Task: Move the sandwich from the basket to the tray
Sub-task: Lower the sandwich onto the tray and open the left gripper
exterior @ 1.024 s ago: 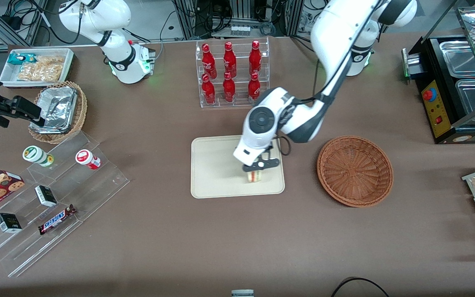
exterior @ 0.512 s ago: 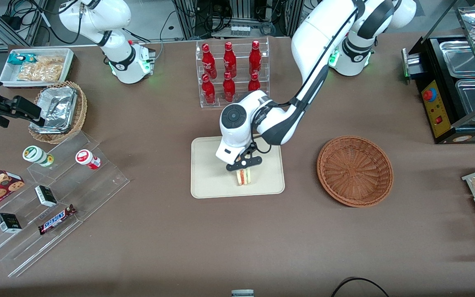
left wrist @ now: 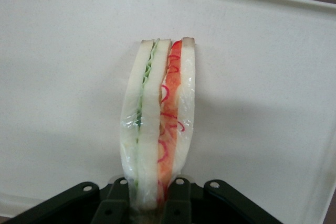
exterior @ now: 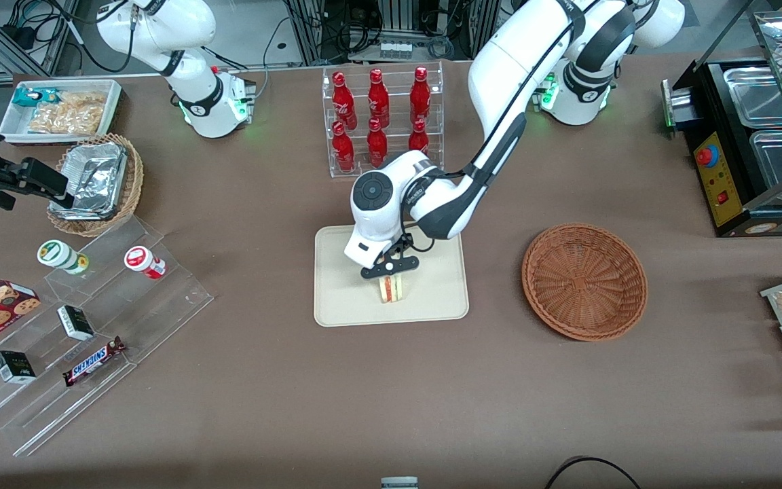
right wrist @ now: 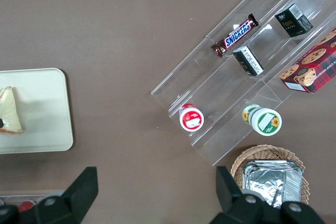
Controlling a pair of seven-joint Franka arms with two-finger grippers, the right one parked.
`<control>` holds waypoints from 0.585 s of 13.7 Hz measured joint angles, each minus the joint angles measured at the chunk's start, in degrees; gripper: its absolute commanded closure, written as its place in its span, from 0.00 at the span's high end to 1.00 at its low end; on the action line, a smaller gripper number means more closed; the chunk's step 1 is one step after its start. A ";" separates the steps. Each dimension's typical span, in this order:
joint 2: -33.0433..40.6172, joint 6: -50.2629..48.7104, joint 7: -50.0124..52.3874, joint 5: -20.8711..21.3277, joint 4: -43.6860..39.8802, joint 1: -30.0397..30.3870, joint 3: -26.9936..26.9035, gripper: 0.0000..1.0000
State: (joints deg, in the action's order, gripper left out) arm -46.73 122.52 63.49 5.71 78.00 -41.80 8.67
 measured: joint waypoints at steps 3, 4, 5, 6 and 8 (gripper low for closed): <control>-0.02 0.02 -0.04 0.10 -0.27 -0.03 -0.01 1.00; 0.01 0.02 -0.04 0.18 -0.48 -0.18 0.03 1.00; 0.09 0.02 -0.04 0.28 -0.78 -0.40 0.03 1.00; 0.36 0.01 -0.03 0.36 -1.14 -0.56 0.03 1.00; 1.93 -1.63 -0.03 0.45 -1.95 -0.38 -0.26 1.00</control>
State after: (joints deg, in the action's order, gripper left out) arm -44.80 120.90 63.46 6.16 76.06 -42.19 8.41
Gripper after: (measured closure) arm 0.026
